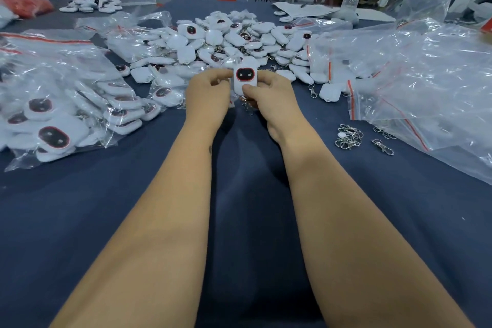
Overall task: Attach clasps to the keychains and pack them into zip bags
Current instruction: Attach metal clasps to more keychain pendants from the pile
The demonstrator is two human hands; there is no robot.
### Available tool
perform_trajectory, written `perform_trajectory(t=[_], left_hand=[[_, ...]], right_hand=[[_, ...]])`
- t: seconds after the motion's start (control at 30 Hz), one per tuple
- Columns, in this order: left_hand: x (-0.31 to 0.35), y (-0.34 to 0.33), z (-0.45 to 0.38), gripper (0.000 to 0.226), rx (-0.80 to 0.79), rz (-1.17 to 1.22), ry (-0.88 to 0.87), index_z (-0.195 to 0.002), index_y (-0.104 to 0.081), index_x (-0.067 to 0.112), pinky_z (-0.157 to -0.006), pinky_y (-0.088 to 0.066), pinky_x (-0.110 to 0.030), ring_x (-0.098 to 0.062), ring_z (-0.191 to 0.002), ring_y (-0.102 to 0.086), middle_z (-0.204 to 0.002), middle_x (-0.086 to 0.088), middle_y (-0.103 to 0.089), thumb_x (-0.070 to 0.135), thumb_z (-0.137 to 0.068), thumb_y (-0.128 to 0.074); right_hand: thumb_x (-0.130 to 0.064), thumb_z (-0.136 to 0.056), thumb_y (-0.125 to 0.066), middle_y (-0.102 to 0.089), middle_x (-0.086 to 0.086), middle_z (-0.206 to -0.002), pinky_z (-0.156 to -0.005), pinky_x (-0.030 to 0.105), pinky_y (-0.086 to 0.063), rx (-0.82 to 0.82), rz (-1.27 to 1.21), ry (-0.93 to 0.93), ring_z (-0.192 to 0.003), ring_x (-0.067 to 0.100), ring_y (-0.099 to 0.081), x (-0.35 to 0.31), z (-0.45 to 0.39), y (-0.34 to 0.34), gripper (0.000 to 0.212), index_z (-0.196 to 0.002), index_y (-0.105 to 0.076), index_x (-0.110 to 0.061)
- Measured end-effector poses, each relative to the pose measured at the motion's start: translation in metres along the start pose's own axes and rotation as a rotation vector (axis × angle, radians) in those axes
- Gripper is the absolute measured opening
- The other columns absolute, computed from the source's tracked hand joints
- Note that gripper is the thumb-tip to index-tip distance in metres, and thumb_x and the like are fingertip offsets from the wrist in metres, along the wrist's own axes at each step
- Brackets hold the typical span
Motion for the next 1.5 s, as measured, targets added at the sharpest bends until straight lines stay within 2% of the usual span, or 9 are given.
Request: perform_trajectory(t=[0.07, 0.13, 0.23, 0.37, 0.53, 0.7, 0.87, 1.07, 1.5], left_hand=[[0.0011, -0.0014, 0.0011, 0.033, -0.016, 0.041, 0.041, -0.080, -0.075, 0.025, -0.066, -0.049, -0.024, -0.008, -0.063, -0.057, -0.068, 0.007, -0.067, 0.005, -0.081, -0.049], [0.0020, -0.0039, 0.0021, 0.020, -0.036, 0.064, 0.073, -0.070, -0.071, 0.015, -0.067, -0.045, -0.031, -0.017, -0.064, -0.052, -0.064, -0.001, -0.060, 0.011, -0.076, -0.052], [0.0029, -0.0061, 0.0045, 0.018, -0.057, 0.049, 0.082, -0.073, -0.063, 0.001, -0.066, -0.040, -0.036, -0.020, -0.064, -0.047, -0.067, -0.012, -0.051, 0.014, -0.067, -0.053], [0.0021, -0.0066, 0.0048, 0.013, -0.077, 0.022, 0.071, -0.069, -0.063, 0.014, -0.066, -0.041, -0.033, -0.017, -0.064, -0.047, -0.068, -0.005, -0.055, 0.012, -0.080, -0.056], [0.0010, -0.0063, 0.0040, 0.018, -0.067, -0.012, 0.045, -0.080, -0.070, 0.020, -0.064, -0.044, -0.027, -0.012, -0.063, -0.052, -0.070, 0.002, -0.061, 0.015, -0.089, -0.056], [0.0009, -0.0059, 0.0031, 0.017, -0.060, -0.009, 0.044, -0.083, -0.071, 0.010, -0.060, -0.043, -0.023, -0.011, -0.061, -0.051, -0.070, -0.001, -0.060, 0.016, -0.088, -0.057], [0.0009, -0.0063, 0.0029, 0.019, -0.057, 0.031, 0.051, -0.090, -0.069, 0.004, -0.068, -0.043, -0.031, -0.015, -0.068, -0.051, -0.074, -0.003, -0.060, 0.019, -0.086, -0.059], [0.0001, -0.0069, 0.0046, 0.013, -0.068, 0.034, 0.110, -0.078, -0.064, 0.017, -0.068, -0.043, -0.035, -0.019, -0.069, -0.051, -0.072, -0.002, -0.060, 0.029, -0.078, -0.060], [0.0003, -0.0054, 0.0040, 0.009, -0.069, 0.017, 0.112, -0.078, -0.063, 0.018, -0.066, -0.042, -0.032, -0.016, -0.067, -0.051, -0.074, -0.001, -0.061, 0.022, -0.085, -0.060]], right_hand=[[0.005, -0.089, -0.057, -0.073, 0.011, -0.095, -0.085, 0.036, -0.054, 0.004, 0.029, 0.000, -0.087, 0.020, -0.067, 0.0014, -0.0008, -0.0003, 0.022, -0.104, -0.067, -0.009], [0.004, -0.089, -0.057, -0.074, 0.013, -0.095, -0.080, 0.036, -0.053, 0.006, 0.060, -0.005, -0.084, 0.020, -0.066, 0.0027, -0.0015, -0.0009, 0.021, -0.096, -0.067, -0.013], [0.003, -0.089, -0.056, -0.073, 0.020, -0.095, -0.073, 0.036, -0.048, 0.008, 0.091, -0.012, -0.080, 0.023, -0.061, 0.0047, -0.0018, -0.0019, 0.019, -0.095, -0.067, -0.010], [0.001, -0.087, -0.060, -0.070, 0.014, -0.087, -0.066, 0.032, -0.047, -0.005, 0.067, -0.008, -0.076, 0.020, -0.059, 0.0037, -0.0004, -0.0029, 0.018, -0.085, -0.065, -0.016], [0.002, -0.085, -0.062, -0.071, 0.005, -0.083, -0.057, 0.023, -0.048, -0.008, 0.035, -0.023, -0.066, 0.010, -0.062, 0.0040, -0.0020, -0.0041, 0.021, -0.095, -0.065, -0.016], [-0.003, -0.090, -0.052, -0.070, 0.012, -0.098, -0.079, 0.039, -0.057, -0.002, -0.017, -0.026, -0.082, 0.019, -0.065, 0.0035, -0.0042, -0.0030, 0.026, -0.110, -0.067, -0.011], [-0.004, -0.089, -0.053, -0.067, 0.007, -0.084, -0.063, 0.029, -0.055, 0.008, -0.028, -0.016, -0.071, 0.015, -0.064, 0.0020, -0.0019, -0.0022, 0.019, -0.091, -0.066, -0.018], [-0.008, -0.089, -0.058, -0.065, 0.002, -0.073, -0.061, 0.030, -0.053, 0.008, 0.007, -0.011, -0.067, 0.014, -0.062, 0.0016, -0.0005, -0.0034, 0.012, -0.082, -0.062, -0.017], [-0.006, -0.088, -0.057, -0.063, -0.003, -0.068, -0.058, 0.027, -0.048, 0.009, 0.002, 0.008, -0.061, 0.010, -0.060, -0.0002, 0.0007, -0.0033, 0.015, -0.080, -0.063, -0.017]])
Point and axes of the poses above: each hand's wrist, its own z-axis away from the middle knuckle, its own y-axis out of the back of the hand, x = y × z, the point moved 5 cm from there along -z, towards the middle knuckle
